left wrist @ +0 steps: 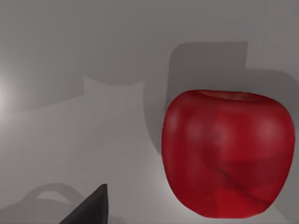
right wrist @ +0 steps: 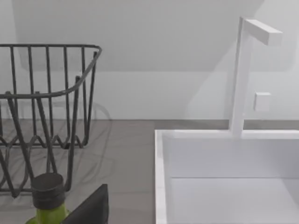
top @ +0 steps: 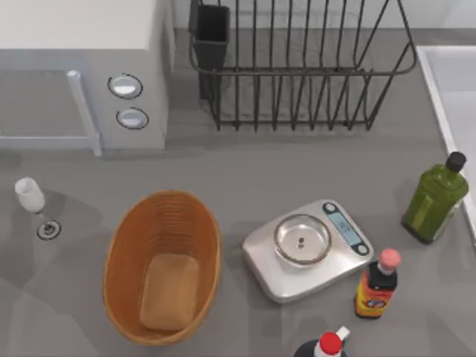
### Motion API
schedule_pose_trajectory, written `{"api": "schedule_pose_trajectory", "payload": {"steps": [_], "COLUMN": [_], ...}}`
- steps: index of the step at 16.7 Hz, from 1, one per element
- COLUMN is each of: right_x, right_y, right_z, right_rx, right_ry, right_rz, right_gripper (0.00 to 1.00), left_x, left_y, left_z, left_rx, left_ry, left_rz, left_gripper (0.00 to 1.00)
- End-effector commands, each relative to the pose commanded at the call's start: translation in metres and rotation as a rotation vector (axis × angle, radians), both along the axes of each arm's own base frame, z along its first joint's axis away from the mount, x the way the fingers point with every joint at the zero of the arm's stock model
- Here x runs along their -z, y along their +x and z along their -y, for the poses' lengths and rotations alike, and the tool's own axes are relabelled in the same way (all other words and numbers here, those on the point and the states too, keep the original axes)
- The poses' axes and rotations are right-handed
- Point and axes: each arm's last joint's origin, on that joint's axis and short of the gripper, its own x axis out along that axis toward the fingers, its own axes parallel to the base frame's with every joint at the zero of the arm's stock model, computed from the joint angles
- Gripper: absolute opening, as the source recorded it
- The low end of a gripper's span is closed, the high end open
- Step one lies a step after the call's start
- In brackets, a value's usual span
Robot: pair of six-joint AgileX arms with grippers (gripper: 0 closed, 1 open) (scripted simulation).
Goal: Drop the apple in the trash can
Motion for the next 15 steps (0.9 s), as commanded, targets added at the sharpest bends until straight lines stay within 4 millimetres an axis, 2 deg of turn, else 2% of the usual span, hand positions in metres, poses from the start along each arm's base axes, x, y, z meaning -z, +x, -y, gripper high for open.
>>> {"api": "schedule_pose_trajectory", "payload": {"steps": [6, 11, 15], "right_x": [0.000, 0.000, 0.000], "right_y": [0.000, 0.000, 0.000], "right_z": [0.000, 0.000, 0.000], "right_rx": [0.000, 0.000, 0.000], "right_ry": [0.000, 0.000, 0.000], "right_rz": [0.000, 0.000, 0.000], "right_gripper": [1.00, 1.00, 1.00], "left_x": [0.004, 0.035, 0.057], "left_y": [-0.005, -0.019, -0.010], "left_z": [0.003, 0.013, 0.012], "left_rx": [-0.001, 0.000, -0.001], "left_ry": [0.002, 0.000, 0.003], "left_rz": [0.004, 0.001, 0.006], "left_gripper": [1.00, 1.00, 1.00]}}
